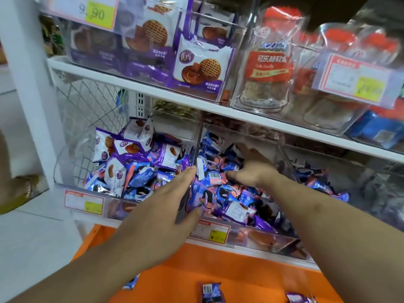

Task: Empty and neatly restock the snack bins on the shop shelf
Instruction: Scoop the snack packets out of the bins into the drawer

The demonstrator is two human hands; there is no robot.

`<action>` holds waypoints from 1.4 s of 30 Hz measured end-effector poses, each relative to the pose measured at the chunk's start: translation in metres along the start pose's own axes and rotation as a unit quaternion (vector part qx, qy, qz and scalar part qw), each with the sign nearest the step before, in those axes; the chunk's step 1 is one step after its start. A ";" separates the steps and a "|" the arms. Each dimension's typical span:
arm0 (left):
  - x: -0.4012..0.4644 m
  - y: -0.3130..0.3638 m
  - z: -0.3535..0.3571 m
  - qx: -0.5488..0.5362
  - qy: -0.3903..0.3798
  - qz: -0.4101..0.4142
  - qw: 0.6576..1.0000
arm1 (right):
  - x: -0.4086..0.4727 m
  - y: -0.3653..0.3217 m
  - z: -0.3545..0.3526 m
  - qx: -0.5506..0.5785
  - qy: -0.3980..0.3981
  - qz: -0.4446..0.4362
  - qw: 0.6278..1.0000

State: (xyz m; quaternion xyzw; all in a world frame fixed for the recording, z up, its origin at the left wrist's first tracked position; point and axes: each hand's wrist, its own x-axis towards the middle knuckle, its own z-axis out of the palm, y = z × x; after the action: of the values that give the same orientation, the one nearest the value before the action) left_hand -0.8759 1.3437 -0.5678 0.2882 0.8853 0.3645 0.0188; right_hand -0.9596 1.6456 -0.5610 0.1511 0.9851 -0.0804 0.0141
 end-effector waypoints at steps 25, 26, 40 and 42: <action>-0.035 0.067 -0.001 -0.233 -0.080 -0.066 0.967 | -0.207 -0.021 -0.038 0.518 0.070 -0.076 0.849; -0.041 0.075 0.006 -0.307 -0.104 -0.085 0.942 | -0.222 -0.023 -0.036 0.536 0.056 -0.070 0.840; -0.103 0.118 0.039 -0.485 -0.054 -0.252 0.836 | -0.309 0.025 -0.015 0.663 -0.070 0.090 0.740; -0.102 0.120 0.041 -0.483 -0.049 -0.255 0.836 | -0.313 0.032 -0.017 0.628 -0.087 0.090 0.768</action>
State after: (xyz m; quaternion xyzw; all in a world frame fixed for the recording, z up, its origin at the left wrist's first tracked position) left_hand -0.7217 1.3842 -0.5374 0.0238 0.6364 0.7139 0.2911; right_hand -0.6517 1.5865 -0.5326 0.2066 0.6909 -0.6927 0.0093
